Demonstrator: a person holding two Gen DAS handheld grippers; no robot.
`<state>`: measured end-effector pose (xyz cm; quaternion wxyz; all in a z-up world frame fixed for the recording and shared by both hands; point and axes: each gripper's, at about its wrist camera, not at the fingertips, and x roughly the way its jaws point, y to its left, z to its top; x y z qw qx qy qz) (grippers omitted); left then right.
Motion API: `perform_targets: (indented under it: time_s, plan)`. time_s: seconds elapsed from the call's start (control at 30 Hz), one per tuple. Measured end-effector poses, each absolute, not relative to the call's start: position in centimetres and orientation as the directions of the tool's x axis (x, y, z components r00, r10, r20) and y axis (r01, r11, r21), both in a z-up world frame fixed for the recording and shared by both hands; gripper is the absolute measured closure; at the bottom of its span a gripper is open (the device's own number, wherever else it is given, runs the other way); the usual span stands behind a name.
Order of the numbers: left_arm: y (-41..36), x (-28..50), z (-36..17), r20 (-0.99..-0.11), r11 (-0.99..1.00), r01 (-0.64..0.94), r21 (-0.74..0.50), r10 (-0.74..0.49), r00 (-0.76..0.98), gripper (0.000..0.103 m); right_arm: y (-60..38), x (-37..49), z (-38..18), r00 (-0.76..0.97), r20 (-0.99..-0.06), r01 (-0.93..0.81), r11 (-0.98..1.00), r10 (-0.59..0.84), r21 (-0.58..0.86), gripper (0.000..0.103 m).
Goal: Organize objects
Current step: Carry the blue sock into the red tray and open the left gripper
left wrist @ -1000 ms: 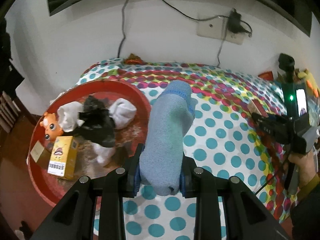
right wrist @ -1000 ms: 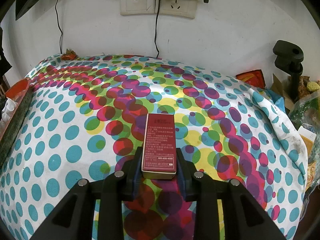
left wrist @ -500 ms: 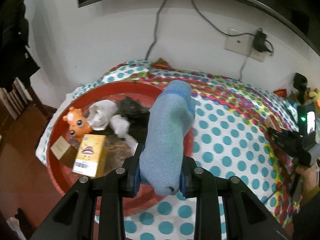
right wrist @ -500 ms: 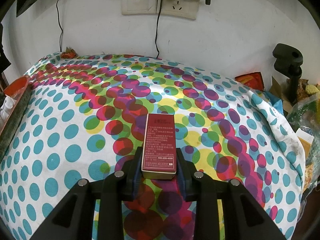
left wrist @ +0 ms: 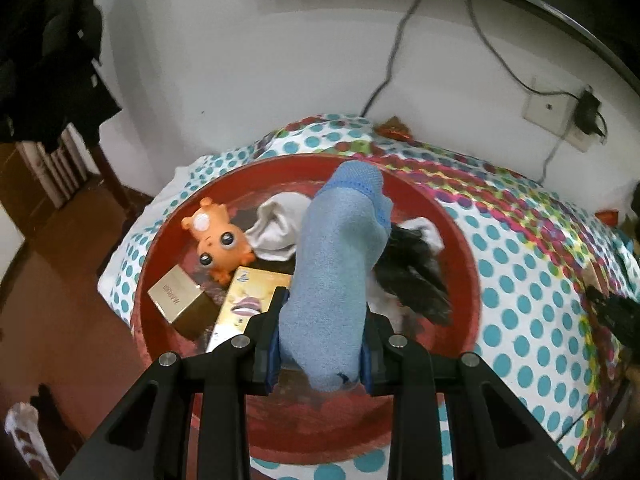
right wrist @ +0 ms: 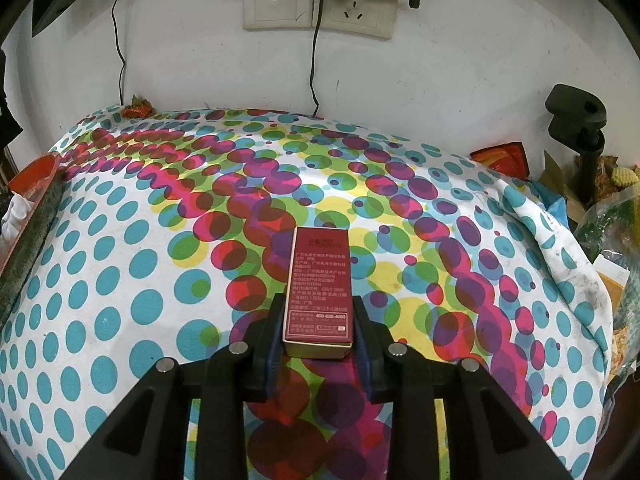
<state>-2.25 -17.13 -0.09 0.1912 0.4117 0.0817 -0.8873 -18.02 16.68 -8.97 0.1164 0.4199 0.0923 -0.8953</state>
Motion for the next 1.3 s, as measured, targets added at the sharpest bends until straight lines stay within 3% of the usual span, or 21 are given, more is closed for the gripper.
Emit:
perform_targets:
  time_s: [1.03, 1.13, 1.3]
  plan:
    - [-20.9, -4.3, -3.6, -0.799, -0.910, 0.411, 0.048, -0.282, -0.531, 0.071, 16.6, -18.1, -8.9, -0.624, -0.772, 0.295, -0.952, -0.124, -0.086, 0.072]
    - [-20.8, -4.3, -3.8, -0.798, -0.915, 0.399, 0.063, -0.286, -0.530, 0.068, 16.6, -18.1, -8.9, -0.624, -0.772, 0.296, -0.951, -0.123, -0.087, 0.072]
    - [-20.8, -4.2, -4.0, -0.799, -0.921, 0.383, 0.069, -0.281, -0.531, 0.055, 16.7, -18.1, -8.9, -0.625, -0.771, 0.297, -0.951, -0.122, -0.090, 0.072]
